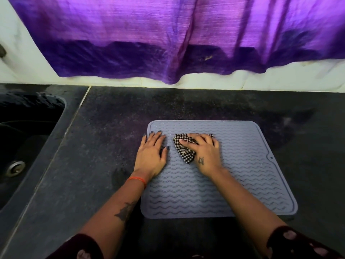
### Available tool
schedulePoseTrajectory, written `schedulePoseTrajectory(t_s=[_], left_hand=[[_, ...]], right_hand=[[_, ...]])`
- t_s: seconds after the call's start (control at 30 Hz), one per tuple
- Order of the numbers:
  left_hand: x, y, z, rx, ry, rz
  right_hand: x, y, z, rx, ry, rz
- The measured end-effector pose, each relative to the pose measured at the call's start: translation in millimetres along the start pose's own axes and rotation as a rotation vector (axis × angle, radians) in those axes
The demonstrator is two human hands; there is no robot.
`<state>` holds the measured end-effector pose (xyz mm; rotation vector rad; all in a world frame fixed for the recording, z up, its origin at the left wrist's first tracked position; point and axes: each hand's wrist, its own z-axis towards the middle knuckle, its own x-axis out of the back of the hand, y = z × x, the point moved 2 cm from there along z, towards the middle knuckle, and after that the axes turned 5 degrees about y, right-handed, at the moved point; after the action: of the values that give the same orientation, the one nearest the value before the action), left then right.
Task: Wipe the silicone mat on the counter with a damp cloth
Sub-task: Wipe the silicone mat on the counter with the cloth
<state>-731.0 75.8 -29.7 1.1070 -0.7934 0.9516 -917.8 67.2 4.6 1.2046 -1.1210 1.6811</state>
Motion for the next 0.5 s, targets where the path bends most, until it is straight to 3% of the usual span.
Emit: schedulePoseTrajectory(t_s=[0.1, 0.27, 0.33, 0.5], left_hand=[[0.1, 0.4, 0.4, -0.001, 0.002, 0.006], [0.5, 0.8, 0.1, 0.000, -0.009, 0.000], [0.7, 0.2, 0.3, 0.004, -0.010, -0.006], [0.9, 0.4, -0.4, 0.012, -0.007, -0.019]], right_hand=[[-11.8, 5.0, -3.9, 0.002, 0.040, 0.027], [4.6, 16.4, 19.2, 0.026, -0.051, 0.115], [13.5, 21.8, 28.3, -0.020, 0.037, 0.170], [-11.8, 29.3, 24.3, 0.008, -0.028, 0.028]])
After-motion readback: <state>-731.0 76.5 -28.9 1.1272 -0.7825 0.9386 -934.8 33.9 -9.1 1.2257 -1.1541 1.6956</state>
